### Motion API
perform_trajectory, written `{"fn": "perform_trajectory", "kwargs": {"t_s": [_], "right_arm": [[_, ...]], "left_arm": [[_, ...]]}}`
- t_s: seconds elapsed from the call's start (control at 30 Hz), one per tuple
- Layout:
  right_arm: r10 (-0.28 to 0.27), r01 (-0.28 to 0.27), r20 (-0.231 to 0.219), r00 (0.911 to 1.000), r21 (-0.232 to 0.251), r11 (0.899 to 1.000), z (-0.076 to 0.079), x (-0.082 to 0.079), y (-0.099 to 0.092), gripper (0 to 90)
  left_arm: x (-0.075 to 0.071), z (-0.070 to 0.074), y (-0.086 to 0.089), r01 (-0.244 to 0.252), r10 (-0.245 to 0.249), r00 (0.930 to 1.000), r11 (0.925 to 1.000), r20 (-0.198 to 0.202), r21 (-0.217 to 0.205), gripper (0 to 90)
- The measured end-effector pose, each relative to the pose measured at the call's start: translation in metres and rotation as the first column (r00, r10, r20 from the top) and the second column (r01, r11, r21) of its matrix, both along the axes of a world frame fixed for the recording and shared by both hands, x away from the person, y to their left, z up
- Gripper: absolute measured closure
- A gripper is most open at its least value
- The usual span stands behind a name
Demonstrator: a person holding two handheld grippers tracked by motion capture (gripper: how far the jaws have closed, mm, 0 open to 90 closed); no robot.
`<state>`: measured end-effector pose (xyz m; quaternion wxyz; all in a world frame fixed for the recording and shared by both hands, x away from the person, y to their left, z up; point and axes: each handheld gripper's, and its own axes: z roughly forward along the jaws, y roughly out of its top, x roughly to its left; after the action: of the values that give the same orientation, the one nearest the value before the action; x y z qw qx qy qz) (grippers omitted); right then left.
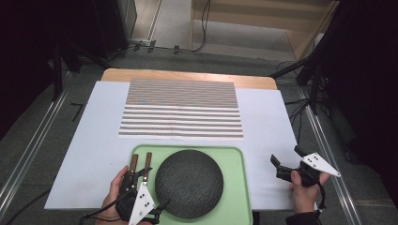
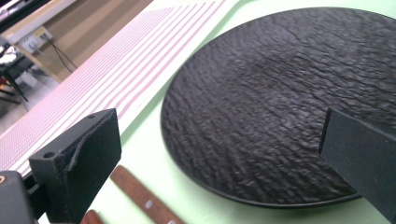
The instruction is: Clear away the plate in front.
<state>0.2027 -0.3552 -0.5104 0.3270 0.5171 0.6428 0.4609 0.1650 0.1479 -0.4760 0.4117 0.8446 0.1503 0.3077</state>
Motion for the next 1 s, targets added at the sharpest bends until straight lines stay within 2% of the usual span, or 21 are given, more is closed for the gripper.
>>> {"fn": "perform_trajectory", "kwargs": {"t_s": [0.2, 0.47, 0.7, 1.0], "right_arm": [[0.000, 0.000, -0.003, 1.0000, 0.000, 1.000, 0.000, 0.000, 0.000, 0.0], [0.000, 0.000, -0.003, 1.0000, -0.002, 1.000, -0.001, 0.001, 0.000, 0.0], [0.001, -0.001, -0.003, 1.0000, 0.000, 1.000, -0.001, 0.001, 0.000, 0.0], [0.001, -0.001, -0.001, 1.0000, -0.002, 1.000, -0.001, 0.001, 0.000, 0.0]], "left_arm": [[0.014, 0.001, 0.018, -0.058, 0.057, 0.9981, 0.9971, -0.022, -0.049, 0.0], [0.028, 0.000, 0.036, -0.120, 0.115, 0.9919, 0.9890, -0.052, -0.087, 0.0], [0.041, -0.001, 0.054, -0.180, 0.170, 0.9821, 0.9747, -0.081, -0.133, 0.0], [0.057, -0.003, 0.079, -0.253, 0.233, 0.9639, 0.9519, -0.129, -0.172, 0.0]]}}
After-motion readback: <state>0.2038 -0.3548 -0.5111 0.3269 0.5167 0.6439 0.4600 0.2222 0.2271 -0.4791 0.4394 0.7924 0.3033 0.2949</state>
